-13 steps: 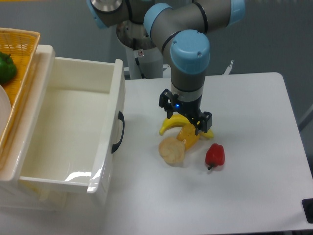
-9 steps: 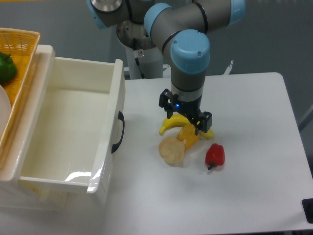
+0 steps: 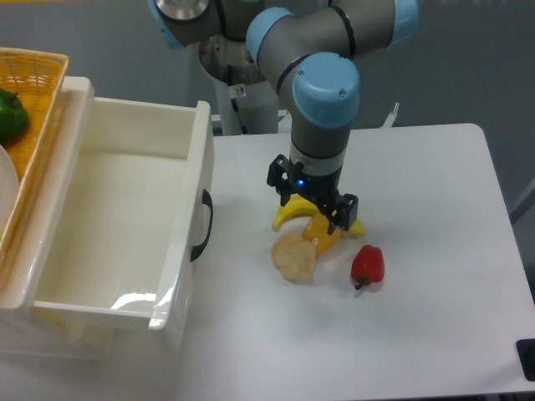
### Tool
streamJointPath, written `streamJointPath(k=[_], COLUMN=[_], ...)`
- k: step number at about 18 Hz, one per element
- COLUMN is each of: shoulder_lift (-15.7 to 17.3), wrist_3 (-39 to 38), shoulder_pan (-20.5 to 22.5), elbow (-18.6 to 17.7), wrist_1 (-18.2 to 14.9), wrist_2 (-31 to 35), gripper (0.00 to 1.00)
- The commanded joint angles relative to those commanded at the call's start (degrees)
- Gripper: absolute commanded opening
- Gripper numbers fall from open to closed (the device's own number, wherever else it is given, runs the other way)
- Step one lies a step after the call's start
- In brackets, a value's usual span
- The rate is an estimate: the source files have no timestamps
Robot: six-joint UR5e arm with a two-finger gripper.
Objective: Pick up the round bread
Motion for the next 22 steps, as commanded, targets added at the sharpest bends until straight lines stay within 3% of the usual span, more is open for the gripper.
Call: streamJointPath(k=[3,11,16,22], shoulder_lift=[-0.1,-1.9,-5.4,-8.1], wrist_3=[-0.7,-1.1,-11.7,-17.9], shoulder_pan=[0.0,1.9,3.1,2.9], elbow=[-1.9,-3.1,-3.1,-2.9], wrist_1=[2.6,2.1,2.1,2.6], wrist_2=[0.0,0.4,0.3,-0.4], gripper=[1.00,1.00,1.00,1.00])
